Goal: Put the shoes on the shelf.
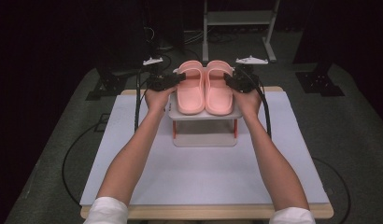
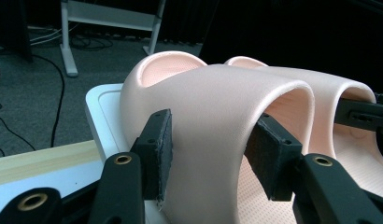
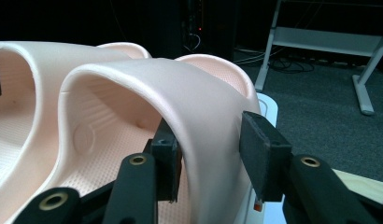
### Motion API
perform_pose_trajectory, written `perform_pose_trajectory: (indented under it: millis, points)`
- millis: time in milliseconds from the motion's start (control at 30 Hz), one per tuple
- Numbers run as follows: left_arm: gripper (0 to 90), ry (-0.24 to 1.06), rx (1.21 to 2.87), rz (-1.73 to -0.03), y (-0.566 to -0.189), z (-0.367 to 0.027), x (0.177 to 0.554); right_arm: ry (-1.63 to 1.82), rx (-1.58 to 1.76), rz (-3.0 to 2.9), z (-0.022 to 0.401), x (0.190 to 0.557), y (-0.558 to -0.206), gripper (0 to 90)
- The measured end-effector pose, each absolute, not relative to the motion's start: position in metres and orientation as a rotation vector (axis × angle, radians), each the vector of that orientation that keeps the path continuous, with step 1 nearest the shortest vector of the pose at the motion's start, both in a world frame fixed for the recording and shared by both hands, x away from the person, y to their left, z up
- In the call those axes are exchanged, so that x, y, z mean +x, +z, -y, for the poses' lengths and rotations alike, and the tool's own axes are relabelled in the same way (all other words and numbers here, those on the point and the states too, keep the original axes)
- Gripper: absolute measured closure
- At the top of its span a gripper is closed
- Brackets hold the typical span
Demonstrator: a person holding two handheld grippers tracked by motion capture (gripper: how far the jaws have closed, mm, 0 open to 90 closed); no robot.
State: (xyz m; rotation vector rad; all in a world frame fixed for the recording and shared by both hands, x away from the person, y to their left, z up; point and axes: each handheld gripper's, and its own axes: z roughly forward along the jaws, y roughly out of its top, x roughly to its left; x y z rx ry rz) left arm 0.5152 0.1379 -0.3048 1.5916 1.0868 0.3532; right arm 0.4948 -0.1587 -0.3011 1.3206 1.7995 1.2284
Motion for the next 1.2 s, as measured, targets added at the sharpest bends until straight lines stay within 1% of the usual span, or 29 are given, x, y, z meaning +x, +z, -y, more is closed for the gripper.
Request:
perform_pose_trajectory:
  millis: [800,967,1200]
  points:
    - [49.8,0.372,1.608,-1.073,-0.304,-0.136,0.518,1.211,1.304,-1.809,0.159,0.501,-0.301,59.3]
    - [47.3,0.373,1.595,-1.068,-0.302,-0.137,0.514,1.264,1.313,-1.818,0.166,0.497,-0.299,56.0]
    - [45.5,0.413,1.607,-1.063,-0.296,-0.138,0.504,1.289,1.304,-1.815,0.172,0.488,-0.298,52.5]
